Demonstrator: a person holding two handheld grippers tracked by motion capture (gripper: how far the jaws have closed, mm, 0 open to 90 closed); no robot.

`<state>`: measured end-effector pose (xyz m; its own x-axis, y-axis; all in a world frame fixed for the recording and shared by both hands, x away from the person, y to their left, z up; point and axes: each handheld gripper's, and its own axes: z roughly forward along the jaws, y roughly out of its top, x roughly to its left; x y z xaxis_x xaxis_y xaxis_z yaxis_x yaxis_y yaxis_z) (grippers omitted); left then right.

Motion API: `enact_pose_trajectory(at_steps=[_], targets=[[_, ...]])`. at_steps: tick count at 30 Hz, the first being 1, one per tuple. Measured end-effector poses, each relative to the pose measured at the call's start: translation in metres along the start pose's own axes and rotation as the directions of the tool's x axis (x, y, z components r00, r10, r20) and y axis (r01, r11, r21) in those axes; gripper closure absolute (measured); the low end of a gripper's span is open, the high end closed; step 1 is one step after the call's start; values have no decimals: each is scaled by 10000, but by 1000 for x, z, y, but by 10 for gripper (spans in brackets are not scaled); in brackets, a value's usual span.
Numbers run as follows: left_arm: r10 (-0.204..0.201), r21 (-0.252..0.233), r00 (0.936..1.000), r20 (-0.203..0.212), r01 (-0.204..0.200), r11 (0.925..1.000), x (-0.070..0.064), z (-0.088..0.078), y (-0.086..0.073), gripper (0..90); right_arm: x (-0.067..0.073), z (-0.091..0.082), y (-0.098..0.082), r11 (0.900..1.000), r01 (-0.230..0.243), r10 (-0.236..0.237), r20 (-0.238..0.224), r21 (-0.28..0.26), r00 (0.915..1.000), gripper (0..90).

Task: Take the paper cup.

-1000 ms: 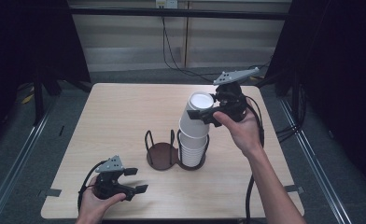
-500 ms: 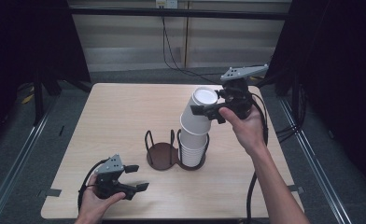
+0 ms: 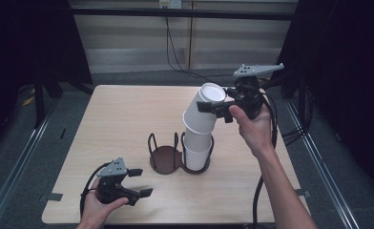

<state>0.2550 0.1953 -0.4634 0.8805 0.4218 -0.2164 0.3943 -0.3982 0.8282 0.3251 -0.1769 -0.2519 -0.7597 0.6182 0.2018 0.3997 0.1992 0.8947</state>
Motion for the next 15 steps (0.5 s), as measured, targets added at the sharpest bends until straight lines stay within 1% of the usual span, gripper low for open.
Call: enact_pose_trajectory(at_steps=[2, 4, 7, 9, 10, 12, 14, 15], targets=[[48, -65, 10000, -25, -48, 10000, 0, -1, 0, 172, -1, -2, 0, 10000, -20, 20, 8, -85, 10000, 237], [77, -124, 10000, 42, -77, 9999, 0, -1, 1, 166, -1, -5, -1, 9997, -64, 64, -3, -231, 10000, 237], [60, -136, 10000, -26, -60, 9999, -1, 0, 1, 166, -2, -9, -2, 9991, -120, 117, -69, -410, 9999, 237], [76, -111, 9999, -99, -78, 9999, -2, 0, 1, 166, -1, -12, -2, 9984, -170, 163, -130, -536, 9998, 238], [148, -150, 9998, -107, -150, 9998, -2, 0, 1, 166, 0, -15, -3, 9974, -167, 152, -227, -697, 9996, 238], [136, -143, 9999, -89, -138, 9998, -3, 0, 1, 166, 0, -16, -3, 9969, -161, 146, -200, -773, 9997, 238], [144, -130, 9999, -78, -145, 9998, -3, 1, 1, 166, 2, -21, -4, 9951, -184, 157, -292, -970, 9995, 238], [130, -151, 9999, -53, -131, 9998, -3, 1, 2, 166, 2, -21, -4, 9951, -184, 157, -292, -970, 9995, 238]])
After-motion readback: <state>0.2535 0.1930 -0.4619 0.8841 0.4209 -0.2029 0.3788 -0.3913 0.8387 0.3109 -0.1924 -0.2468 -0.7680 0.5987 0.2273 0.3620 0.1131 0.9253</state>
